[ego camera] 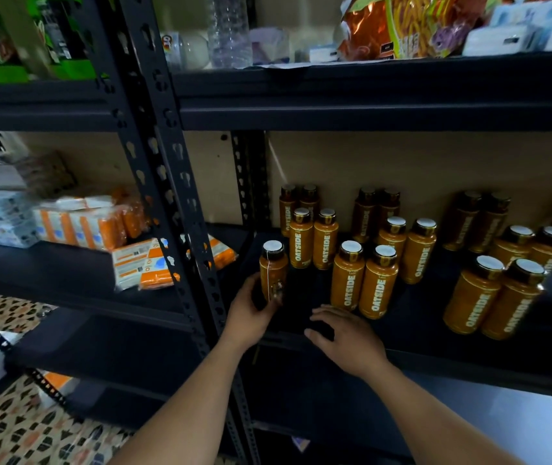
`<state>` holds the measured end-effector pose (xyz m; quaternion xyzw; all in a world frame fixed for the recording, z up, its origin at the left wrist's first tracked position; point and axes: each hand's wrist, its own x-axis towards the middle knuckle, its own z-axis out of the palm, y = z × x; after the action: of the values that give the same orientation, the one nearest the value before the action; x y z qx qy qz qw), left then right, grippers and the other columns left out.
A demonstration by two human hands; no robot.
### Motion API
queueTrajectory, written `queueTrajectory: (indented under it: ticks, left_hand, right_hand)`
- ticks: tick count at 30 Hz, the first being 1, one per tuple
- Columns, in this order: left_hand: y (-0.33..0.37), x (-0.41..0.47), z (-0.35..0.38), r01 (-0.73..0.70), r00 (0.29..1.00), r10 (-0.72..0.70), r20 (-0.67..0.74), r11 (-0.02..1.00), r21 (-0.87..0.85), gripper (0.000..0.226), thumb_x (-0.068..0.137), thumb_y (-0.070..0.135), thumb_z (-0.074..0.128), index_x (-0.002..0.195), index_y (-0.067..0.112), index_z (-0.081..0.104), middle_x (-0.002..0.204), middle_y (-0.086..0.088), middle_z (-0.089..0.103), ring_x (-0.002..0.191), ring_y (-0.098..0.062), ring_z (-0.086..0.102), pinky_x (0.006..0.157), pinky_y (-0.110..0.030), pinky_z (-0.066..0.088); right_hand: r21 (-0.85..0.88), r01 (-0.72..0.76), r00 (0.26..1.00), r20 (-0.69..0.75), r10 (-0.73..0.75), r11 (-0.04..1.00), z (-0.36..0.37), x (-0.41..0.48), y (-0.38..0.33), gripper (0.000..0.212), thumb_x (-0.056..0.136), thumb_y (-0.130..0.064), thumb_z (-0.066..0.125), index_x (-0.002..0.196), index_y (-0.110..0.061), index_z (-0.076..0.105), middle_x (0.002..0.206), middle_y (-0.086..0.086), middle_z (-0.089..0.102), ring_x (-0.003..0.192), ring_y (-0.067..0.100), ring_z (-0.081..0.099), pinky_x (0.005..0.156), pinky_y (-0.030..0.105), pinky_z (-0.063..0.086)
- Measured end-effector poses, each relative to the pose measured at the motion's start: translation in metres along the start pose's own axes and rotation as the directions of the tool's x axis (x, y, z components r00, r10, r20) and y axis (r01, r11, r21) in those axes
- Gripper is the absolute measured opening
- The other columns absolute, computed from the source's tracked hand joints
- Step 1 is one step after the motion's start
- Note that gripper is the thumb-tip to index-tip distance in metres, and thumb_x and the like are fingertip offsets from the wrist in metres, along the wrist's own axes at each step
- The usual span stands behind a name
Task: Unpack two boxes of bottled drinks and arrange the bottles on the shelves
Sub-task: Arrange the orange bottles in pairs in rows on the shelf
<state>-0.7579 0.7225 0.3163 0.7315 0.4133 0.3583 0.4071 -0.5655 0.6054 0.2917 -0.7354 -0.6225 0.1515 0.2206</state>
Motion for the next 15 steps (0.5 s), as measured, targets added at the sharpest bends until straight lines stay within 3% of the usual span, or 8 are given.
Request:
queueTrajectory:
  ticks: [2, 5, 7, 9, 11, 15]
  left_hand:
    - [0.004, 0.003, 0.000, -0.005, 0.999, 0.006, 0.035, 1.000, -0.021, 0.060, 0.086, 0.026, 0.081, 0.130, 0.045, 0.045, 0.119, 0.029, 0.053, 0.105, 0.023, 0.050, 0.083, 0.001, 0.038]
    - [0.009, 0.009, 0.009, 0.069, 0.998, -0.069, -0.005, 0.996, -0.057, 0.082, 0.074, 0.034, 0.090, 0.138, 0.035, 0.040, 0.122, 0.021, 0.057, 0.108, 0.004, 0.056, 0.090, -0.017, 0.044]
    - [0.009, 0.011, 0.015, 0.112, 0.993, -0.112, -0.048, 0.994, -0.020, 0.071, 0.076, 0.035, 0.088, 0.128, 0.031, 0.040, 0.117, 0.013, 0.063, 0.100, -0.005, 0.061, 0.082, -0.023, 0.047]
    - [0.005, 0.013, 0.017, 0.111, 0.993, -0.111, -0.037, 0.994, -0.001, 0.056, 0.081, 0.035, 0.084, 0.119, 0.029, 0.043, 0.110, 0.014, 0.065, 0.096, -0.002, 0.063, 0.074, -0.020, 0.048]
    - [-0.001, 0.012, 0.015, 0.083, 0.996, -0.083, 0.016, 0.997, -0.002, 0.050, 0.086, 0.035, 0.080, 0.124, 0.031, 0.047, 0.113, 0.020, 0.063, 0.105, 0.000, 0.061, 0.081, -0.019, 0.048]
    - [-0.007, 0.011, 0.010, 0.041, 0.997, -0.041, 0.063, 0.999, 0.001, 0.062, 0.091, 0.036, 0.073, 0.146, 0.035, 0.046, 0.137, 0.017, 0.057, 0.126, -0.002, 0.052, 0.103, -0.024, 0.041]
  right_hand:
    - [-0.005, 0.003, 1.000, -0.006, -0.003, 1.000, 0.001, 0.000, 0.000, 0.048, 0.100, -0.060, 0.050, 0.141, -0.034, 0.057, 0.155, -0.021, 0.044, 0.147, -0.003, 0.028, 0.116, 0.018, 0.022]
    - [-0.008, 0.006, 1.000, -0.008, -0.006, 1.000, 0.001, 0.001, 0.001, 0.049, 0.100, -0.060, 0.050, 0.140, -0.034, 0.057, 0.155, -0.020, 0.044, 0.147, -0.003, 0.028, 0.115, 0.018, 0.023]
    - [-0.005, 0.010, 1.000, -0.012, -0.010, 1.000, 0.001, 0.001, 0.001, 0.048, 0.100, -0.060, 0.050, 0.140, -0.033, 0.058, 0.155, -0.019, 0.045, 0.147, -0.002, 0.029, 0.116, 0.019, 0.024]
    - [-0.003, 0.014, 1.000, -0.010, -0.014, 1.000, 0.001, 0.001, 0.001, 0.049, 0.101, -0.060, 0.050, 0.140, -0.033, 0.058, 0.155, -0.018, 0.045, 0.147, -0.002, 0.029, 0.118, 0.022, 0.026]
    - [-0.002, 0.016, 1.000, -0.005, -0.016, 1.000, 0.000, 0.001, 0.001, 0.049, 0.101, -0.059, 0.049, 0.141, -0.033, 0.057, 0.155, -0.019, 0.044, 0.147, -0.002, 0.028, 0.119, 0.023, 0.026]
    - [0.008, 0.021, 1.000, 0.004, -0.021, 1.000, -0.001, 0.000, 0.000, 0.048, 0.101, -0.058, 0.050, 0.141, -0.033, 0.056, 0.156, -0.019, 0.042, 0.148, -0.001, 0.027, 0.118, 0.021, 0.025]
